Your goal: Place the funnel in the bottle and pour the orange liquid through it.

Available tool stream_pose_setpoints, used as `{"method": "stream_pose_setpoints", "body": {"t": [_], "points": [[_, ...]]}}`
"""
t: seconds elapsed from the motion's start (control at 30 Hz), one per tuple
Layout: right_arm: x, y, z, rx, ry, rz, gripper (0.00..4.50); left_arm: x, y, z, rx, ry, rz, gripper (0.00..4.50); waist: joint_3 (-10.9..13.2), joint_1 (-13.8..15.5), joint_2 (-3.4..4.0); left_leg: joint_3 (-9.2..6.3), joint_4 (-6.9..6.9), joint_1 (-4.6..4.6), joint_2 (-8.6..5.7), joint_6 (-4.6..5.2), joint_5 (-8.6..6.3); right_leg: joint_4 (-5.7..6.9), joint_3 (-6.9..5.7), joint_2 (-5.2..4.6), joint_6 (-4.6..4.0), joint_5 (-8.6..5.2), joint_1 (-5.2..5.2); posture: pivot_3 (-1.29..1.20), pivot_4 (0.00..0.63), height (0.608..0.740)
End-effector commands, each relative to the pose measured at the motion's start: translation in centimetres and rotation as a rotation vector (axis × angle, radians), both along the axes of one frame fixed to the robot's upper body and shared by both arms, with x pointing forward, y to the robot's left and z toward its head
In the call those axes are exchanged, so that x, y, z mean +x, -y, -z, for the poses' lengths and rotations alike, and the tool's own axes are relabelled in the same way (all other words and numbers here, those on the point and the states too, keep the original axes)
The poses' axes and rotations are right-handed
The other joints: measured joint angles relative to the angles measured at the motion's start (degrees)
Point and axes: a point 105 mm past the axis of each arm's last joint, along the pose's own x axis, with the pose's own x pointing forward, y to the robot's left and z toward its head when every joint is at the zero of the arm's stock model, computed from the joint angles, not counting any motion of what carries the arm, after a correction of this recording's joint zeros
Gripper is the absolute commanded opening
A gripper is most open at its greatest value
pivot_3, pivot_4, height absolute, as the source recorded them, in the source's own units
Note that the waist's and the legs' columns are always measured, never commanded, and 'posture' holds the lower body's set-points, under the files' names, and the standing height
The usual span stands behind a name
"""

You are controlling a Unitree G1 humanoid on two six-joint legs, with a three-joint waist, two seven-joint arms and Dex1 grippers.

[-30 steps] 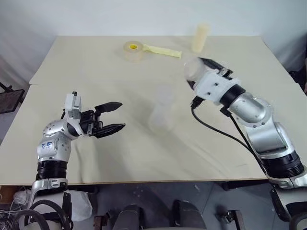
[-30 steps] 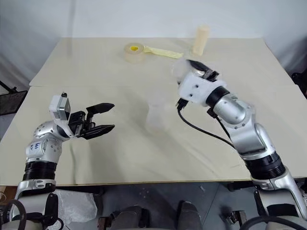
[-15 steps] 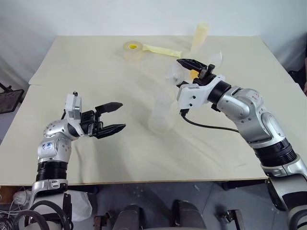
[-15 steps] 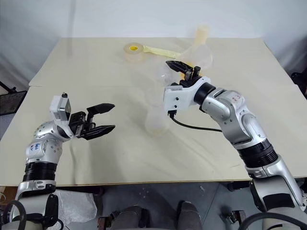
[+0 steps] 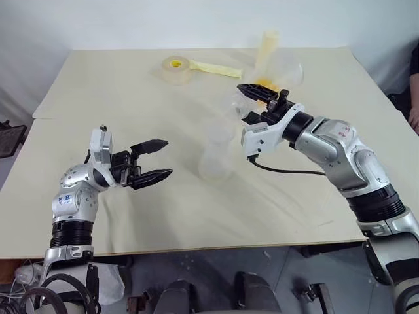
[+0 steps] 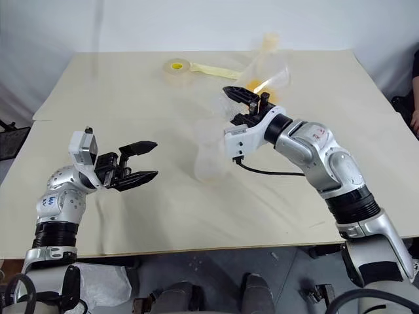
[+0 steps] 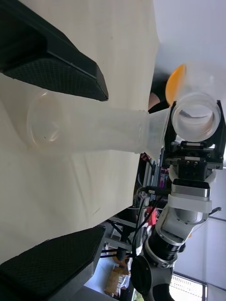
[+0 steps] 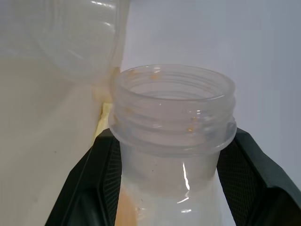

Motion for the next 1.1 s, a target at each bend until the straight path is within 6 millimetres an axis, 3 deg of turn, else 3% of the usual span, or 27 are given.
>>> {"method": "stream_pose_setpoints", "body": {"t": [0.03,1.1], "points": [[-0.6,0.4,-2.4,0.006,0.107,-0.004,2.42,-0.3,0.1,-0.8,-0.003,0.047,0.009,4.50,0.00,0.04,0.00,0.00,0.00,0.00,0.00,0.00,0.00,0.00,0.01,-0.01,0.00,0.00,0.00,0.00,0.150,0.740],[-0.6,-0.7,-2.5,-0.105,0.213,-0.069,2.42,-0.1,0.0,-1.2,-0.004,0.058,0.006,4.50,0.00,0.01,0.00,0.00,0.00,-0.01,0.08,0.00,0.00,0.00,0.02,0.00,0.00,0.00,0.00,0.00,0.150,0.740]]}}
